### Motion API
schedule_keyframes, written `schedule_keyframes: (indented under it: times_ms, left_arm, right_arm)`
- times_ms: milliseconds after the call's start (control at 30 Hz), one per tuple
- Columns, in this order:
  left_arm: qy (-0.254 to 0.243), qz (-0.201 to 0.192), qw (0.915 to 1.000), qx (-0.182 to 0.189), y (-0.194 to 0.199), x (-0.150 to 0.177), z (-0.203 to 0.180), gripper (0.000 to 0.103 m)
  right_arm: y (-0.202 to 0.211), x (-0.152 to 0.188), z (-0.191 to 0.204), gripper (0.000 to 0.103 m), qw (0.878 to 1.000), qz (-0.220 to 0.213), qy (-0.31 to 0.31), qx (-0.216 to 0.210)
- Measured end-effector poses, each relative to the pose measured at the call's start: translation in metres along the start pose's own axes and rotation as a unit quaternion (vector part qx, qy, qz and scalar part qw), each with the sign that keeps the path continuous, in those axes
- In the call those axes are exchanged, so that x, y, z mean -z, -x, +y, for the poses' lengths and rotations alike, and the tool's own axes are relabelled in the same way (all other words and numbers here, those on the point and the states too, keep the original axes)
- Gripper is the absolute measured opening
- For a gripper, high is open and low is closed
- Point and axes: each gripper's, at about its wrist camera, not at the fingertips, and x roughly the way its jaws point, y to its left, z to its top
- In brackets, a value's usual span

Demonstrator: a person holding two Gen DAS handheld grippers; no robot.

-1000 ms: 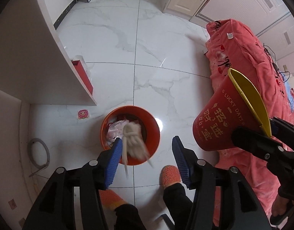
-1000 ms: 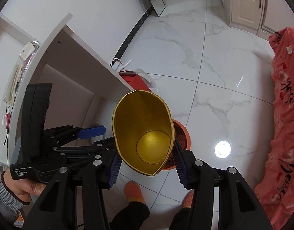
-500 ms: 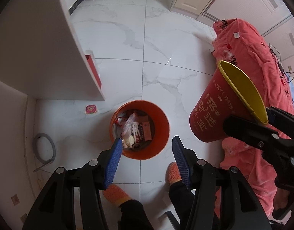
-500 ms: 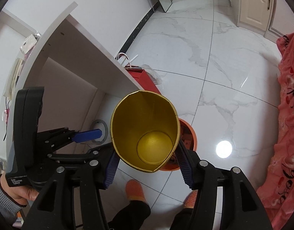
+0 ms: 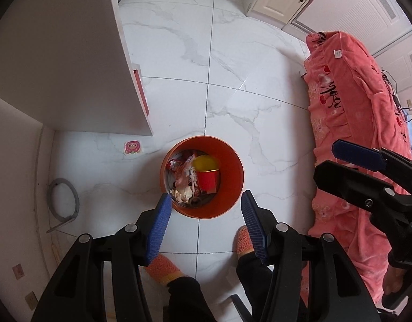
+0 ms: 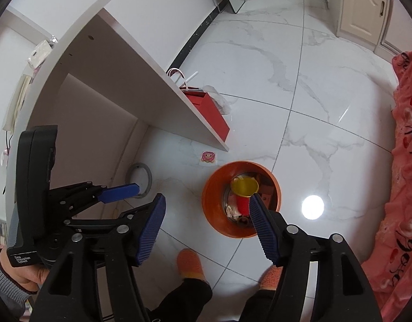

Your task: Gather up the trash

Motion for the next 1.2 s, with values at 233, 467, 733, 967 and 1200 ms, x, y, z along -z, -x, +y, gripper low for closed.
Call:
schedule_keyframes:
  times_ms: [233,467,733,967,1200]
  left_arm:
    - [-0.006,-0.007,1.0000,0.002,0.016,0.002,-0.002,0.056]
    - [-0.015,-0.038,0.9991,0.006,0.058,0.006,-0.014,0.056]
    - [-0.028,-0.085,0.9960,0.011,0.124,0.019,-0.031,0.056]
    - [-0.027,-0.139,0.9899,0.002,0.188,0.035,-0.043,0.055]
    - [-0.003,-0.220,0.9749,-0.035,0.261,0.061,-0.048,0.056]
  right_arm:
    - [0.018,0.002,0.006,0.065,1.000,-0.005,0.002,0.000]
    - [0.058,0.002,0.012,0.065,1.000,-0.019,0.007,0.000]
    - [0.112,0.012,0.018,0.065,0.999,-0.033,0.013,0.001]
    - [0.181,0.024,0.041,0.065,0.997,-0.072,0.026,-0.019]
    - [0.244,0.028,0.078,0.065,0.989,-0.121,0.062,-0.053]
